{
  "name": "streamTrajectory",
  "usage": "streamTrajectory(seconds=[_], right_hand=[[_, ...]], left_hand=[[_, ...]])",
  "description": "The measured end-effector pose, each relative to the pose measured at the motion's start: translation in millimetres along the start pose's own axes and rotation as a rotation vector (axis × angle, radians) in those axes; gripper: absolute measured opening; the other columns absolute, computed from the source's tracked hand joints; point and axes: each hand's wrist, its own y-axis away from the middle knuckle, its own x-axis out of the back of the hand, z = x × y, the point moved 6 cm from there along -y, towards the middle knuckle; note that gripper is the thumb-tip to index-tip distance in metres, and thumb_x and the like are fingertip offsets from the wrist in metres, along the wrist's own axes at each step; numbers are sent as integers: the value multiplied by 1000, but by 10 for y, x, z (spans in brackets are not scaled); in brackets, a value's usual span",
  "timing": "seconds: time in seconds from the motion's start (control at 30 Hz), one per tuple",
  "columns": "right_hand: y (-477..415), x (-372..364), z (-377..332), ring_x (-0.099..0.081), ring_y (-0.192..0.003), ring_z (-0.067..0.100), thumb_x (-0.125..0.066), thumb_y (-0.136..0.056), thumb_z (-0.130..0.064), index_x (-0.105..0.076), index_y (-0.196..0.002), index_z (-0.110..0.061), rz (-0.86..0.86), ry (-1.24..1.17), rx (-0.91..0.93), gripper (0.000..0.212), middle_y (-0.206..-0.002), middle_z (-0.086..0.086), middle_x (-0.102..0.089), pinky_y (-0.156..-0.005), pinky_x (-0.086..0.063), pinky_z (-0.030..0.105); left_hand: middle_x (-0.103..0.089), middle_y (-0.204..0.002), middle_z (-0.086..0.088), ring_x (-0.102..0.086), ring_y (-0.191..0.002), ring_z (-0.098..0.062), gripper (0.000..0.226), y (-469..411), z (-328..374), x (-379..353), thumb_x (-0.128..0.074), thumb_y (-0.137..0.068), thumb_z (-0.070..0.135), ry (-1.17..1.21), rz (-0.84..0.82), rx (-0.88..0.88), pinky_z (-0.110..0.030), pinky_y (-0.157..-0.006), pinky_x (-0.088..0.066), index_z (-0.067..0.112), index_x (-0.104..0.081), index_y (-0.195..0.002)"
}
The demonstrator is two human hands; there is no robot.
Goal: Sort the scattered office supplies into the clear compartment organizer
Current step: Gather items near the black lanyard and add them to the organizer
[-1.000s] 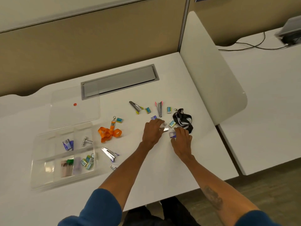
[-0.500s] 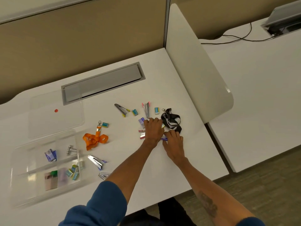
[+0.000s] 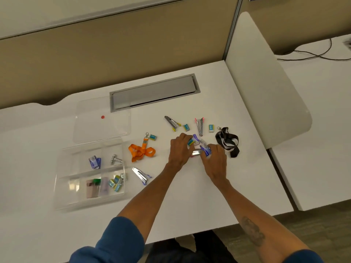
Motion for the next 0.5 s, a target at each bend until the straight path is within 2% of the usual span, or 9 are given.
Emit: streamTrajectory(seconds=[0.1,0.23,0.33,0.4,0.5], right_hand=[[48,-169,-384,-56,-98,25,-73,-81,-26,-57,-114,-7,-32,-46,4,41,-109,12,-61,-80,-50,35],[210,-485,-956,-55,-98,23,-72,-81,-25,-57,-112,-8,-70,-141,93,38,-106,10,-61,-80,-50,35],[362,-757,-1373,-53,-98,21,-72,-82,-26,-55,-114,-11,-129,-166,171,39,-107,8,-58,-78,-51,34],[464,-932,-1651,-52,-100,21,-72,-83,-26,-55,-116,-10,-182,-181,207,41,-110,9,-58,-78,-48,27],[614,-1169,-2049,-52,-99,23,-70,-84,-27,-58,-114,-10,-239,-222,258,37,-111,10,-58,-76,-42,24]], left_hand=[[-61,-118,-5,-57,-104,-22,35,159,-296,316,-63,-89,25,1,52,34,-33,-87,-38,17,-59,-123],[-63,-118,-6,-58,-106,-23,34,458,-771,720,-65,-86,22,17,157,122,-34,-89,-43,16,-62,-119],[-64,-113,-6,-61,-99,-22,31,728,-1143,1006,-66,-86,26,-20,220,175,-30,-81,-41,16,-64,-115],[-64,-107,-3,-61,-93,-22,29,936,-1386,1172,-66,-86,28,-30,254,208,-35,-76,-43,18,-63,-112],[-64,-106,-3,-62,-94,-23,29,1285,-1746,1352,-68,-83,24,-25,296,289,-40,-80,-47,18,-63,-112]])
